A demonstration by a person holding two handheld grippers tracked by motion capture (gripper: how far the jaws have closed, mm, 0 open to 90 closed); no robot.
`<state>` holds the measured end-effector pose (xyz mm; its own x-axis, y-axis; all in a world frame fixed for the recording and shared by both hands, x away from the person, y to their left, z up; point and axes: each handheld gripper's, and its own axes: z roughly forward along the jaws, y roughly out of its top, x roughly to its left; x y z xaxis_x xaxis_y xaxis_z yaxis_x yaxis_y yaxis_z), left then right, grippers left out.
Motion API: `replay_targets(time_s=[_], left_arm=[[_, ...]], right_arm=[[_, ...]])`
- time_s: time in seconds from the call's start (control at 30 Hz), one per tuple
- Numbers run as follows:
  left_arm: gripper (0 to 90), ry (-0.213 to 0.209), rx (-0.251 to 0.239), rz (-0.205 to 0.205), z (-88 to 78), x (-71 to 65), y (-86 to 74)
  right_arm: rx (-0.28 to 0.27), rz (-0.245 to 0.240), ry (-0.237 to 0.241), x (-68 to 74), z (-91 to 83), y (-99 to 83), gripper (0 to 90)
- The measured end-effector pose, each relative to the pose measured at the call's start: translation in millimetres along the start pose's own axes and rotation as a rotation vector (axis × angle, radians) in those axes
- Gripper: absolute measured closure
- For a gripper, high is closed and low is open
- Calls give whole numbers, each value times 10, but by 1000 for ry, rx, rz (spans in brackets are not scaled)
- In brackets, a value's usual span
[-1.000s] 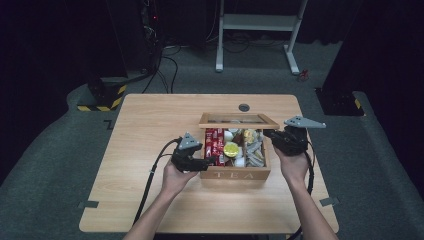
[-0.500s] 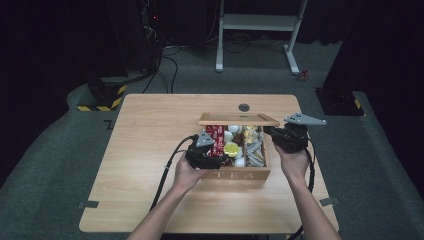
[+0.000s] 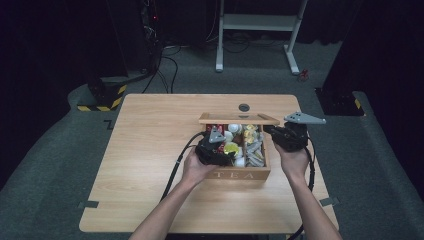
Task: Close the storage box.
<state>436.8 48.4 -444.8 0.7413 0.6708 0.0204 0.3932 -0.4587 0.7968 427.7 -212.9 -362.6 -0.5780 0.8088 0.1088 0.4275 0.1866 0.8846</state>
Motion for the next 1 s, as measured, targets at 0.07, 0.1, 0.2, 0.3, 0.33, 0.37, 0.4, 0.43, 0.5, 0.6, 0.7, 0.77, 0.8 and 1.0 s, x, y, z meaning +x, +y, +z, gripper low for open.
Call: replay_targets(time_s=[0.07,0.1,0.2,0.3,0.33,0.37,0.4,0.43,0.5,0.6,0.7,0.77,0.8,1.0], left_arm=[[296,1,6,0,38,-4,10],[296,4,8,3,57,-2,16],[295,6,20,0,113,-7,31],[293,24,38,34,162,-28,56],[291,24,45,41,173,-35,62],[291,27,48,45,181,-40,66],[292,27,52,46,188,-44,68],[292,23,55,43,197,-47,67],[292,24,62,45,209,-53,65],[293,24,71,59,215,-67,70],[293,15,71,64,217,-82,72],[291,2,75,65,217,-99,71],[290,0,76,68,219,-101,71],[294,12,102,78,277,-139,101]], right_arm=[[-1,1,1,-1,3,0,898],[-1,1,1,-1,4,0,898],[1,1,1,0,6,1,897],[3,-1,0,4,6,2,895],[4,0,0,4,6,1,895],[4,0,0,4,6,1,895],[4,-1,0,3,6,1,895],[5,-1,0,4,6,1,895],[6,-2,-1,5,9,2,895],[11,-3,-2,6,16,3,893],[13,-2,0,7,21,3,892],[13,-2,1,7,21,2,892],[13,-3,1,7,21,3,892],[9,-2,-1,5,26,7,892]])
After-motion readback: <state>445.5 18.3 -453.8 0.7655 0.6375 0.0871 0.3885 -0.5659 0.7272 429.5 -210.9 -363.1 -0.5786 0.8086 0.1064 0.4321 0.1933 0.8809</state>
